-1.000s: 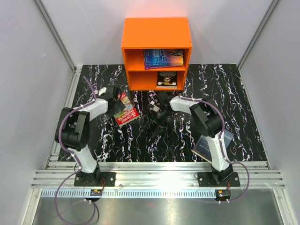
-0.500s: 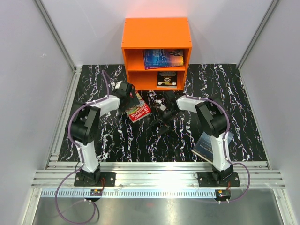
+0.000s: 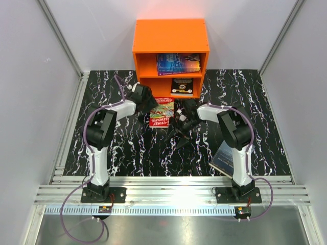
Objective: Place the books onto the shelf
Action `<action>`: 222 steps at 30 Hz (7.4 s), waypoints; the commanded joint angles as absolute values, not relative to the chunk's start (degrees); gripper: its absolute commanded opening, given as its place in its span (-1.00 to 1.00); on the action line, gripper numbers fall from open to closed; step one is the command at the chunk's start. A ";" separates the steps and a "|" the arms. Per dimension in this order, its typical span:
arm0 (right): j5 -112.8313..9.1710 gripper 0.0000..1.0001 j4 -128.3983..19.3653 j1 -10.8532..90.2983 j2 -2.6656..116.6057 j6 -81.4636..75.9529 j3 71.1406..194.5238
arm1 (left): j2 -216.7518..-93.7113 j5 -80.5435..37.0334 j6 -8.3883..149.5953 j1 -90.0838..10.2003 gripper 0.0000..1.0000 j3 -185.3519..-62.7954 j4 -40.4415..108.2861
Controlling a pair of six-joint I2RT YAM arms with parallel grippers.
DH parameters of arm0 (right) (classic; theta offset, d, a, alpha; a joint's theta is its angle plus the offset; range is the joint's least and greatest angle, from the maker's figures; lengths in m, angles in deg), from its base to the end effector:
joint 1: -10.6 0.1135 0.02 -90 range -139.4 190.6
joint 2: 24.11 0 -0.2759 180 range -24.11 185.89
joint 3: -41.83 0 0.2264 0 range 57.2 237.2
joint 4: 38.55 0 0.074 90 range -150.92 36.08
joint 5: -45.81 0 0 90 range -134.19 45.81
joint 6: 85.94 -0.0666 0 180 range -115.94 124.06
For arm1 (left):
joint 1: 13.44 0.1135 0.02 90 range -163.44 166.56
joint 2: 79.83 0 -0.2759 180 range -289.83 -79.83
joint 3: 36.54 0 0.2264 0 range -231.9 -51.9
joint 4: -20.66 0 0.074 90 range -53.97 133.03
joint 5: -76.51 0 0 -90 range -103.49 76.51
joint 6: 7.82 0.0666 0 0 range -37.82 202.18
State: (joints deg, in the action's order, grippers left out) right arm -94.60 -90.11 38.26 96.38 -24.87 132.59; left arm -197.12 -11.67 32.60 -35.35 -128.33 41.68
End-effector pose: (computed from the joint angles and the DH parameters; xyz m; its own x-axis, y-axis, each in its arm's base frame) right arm 0.3076 0.2192 0.1239 -0.9594 -0.1548 0.2359 0.0741 0.6686 0.7399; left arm 0.4160 -0.1650 0.1592 -0.7050 -0.5366 -0.4637 -0.2838 0.8127 -0.5089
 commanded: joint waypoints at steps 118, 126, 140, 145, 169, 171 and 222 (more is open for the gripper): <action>-77.31 -1.00 -114.48 27.03 47.17 -34.79 140.78 | -183.01 51.02 55.20 -102.30 0.97 -162.13 94.05; -82.16 -1.00 -121.59 27.03 43.39 -35.23 144.47 | -178.36 49.87 57.30 -99.75 0.97 -153.07 84.73; -87.25 -1.00 -124.68 27.03 40.31 -37.68 141.93 | -171.32 51.02 60.64 -96.59 -0.91 -144.11 75.24; -86.47 -1.00 -124.49 27.03 39.87 -39.88 144.98 | -170.71 48.65 59.16 -94.48 -1.00 -142.97 72.85; -60.80 1.00 -143.47 27.03 40.14 -33.30 162.93 | -164.87 20.35 5.29 -66.54 -1.00 -78.79 -32.66; -59.93 1.00 -144.09 27.03 40.14 -32.77 162.84 | -175.50 18.07 2.92 -65.39 -1.00 -81.25 -48.39; -57.11 1.00 -136.81 22.64 48.67 -29.96 154.67 | -215.10 -5.23 -11.16 -47.72 0.97 -153.26 10.98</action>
State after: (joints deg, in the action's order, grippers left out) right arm -55.85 -131.81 23.07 50.63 -31.19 154.78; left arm -219.55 -1.96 -11.09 -49.43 -151.41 9.07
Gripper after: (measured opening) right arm 0.994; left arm 0.984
